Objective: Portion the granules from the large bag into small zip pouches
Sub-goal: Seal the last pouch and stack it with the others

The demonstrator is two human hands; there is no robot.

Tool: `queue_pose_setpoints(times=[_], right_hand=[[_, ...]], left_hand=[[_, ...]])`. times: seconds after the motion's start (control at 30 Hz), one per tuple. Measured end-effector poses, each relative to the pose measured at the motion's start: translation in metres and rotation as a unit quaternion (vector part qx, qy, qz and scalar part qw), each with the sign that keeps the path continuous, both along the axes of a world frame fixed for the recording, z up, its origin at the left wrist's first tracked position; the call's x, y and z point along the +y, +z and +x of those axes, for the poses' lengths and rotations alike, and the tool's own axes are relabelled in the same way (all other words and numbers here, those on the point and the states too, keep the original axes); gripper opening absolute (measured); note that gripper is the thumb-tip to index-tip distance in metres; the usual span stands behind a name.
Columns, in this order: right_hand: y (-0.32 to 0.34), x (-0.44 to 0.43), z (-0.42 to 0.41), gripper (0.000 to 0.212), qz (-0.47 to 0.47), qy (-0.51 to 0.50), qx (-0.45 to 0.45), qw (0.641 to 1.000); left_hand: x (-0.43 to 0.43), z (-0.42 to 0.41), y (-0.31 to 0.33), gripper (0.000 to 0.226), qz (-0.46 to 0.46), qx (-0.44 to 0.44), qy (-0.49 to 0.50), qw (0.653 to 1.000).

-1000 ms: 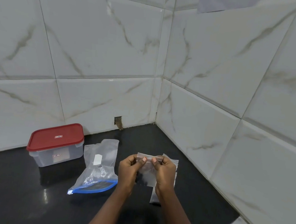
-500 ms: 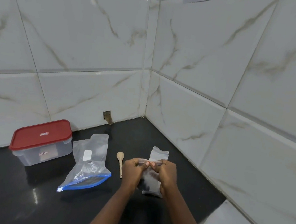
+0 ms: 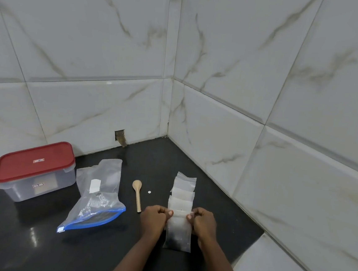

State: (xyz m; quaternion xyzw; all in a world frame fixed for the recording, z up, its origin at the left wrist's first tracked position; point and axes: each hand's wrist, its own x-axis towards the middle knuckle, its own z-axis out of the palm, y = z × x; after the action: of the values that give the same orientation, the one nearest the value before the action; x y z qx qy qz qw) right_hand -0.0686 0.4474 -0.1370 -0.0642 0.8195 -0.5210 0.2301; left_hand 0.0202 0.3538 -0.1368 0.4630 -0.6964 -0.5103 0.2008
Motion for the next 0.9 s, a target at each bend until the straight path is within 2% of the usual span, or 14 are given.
queue_pose_setpoints(times=[0.13, 0.33, 0.43, 0.5, 0.57, 0.7, 0.83, 0.9], right_hand=[[0.002, -0.001, 0.003, 0.028, 0.023, -0.027, 0.021, 0.999], [-0.005, -0.004, 0.001, 0.022, 0.023, -0.054, 0.013, 0.998], [-0.007, -0.007, 0.000, 0.023, 0.046, -0.048, 0.030, 0.997], [-0.009, -0.010, 0.001, 0.016, 0.077, -0.029, 0.052, 0.995], [-0.009, -0.015, 0.007, 0.008, 0.107, -0.021, 0.090, 0.990], [-0.002, -0.035, 0.026, 0.034, 0.176, -0.040, 0.261, 0.948], [0.008, -0.072, 0.056, 0.028, 0.080, 0.078, 0.371, 0.922], [0.007, -0.087, 0.077, 0.018, 0.030, 0.136, 0.466, 0.874]], left_hand=[[0.001, -0.005, -0.002, 0.005, -0.032, -0.003, -0.003, 0.999], [-0.005, -0.001, -0.004, 0.018, -0.074, -0.015, -0.020, 0.997], [-0.010, 0.004, -0.003, 0.022, -0.091, -0.026, -0.058, 0.994], [-0.012, 0.007, -0.001, 0.024, -0.110, -0.023, -0.050, 0.992], [-0.014, 0.012, 0.002, 0.023, -0.130, -0.005, -0.036, 0.991], [-0.024, 0.026, 0.017, 0.020, -0.205, 0.040, 0.009, 0.978], [-0.049, 0.049, 0.042, 0.017, -0.235, 0.102, 0.107, 0.961], [-0.067, 0.066, 0.050, 0.017, -0.225, 0.118, 0.171, 0.952]])
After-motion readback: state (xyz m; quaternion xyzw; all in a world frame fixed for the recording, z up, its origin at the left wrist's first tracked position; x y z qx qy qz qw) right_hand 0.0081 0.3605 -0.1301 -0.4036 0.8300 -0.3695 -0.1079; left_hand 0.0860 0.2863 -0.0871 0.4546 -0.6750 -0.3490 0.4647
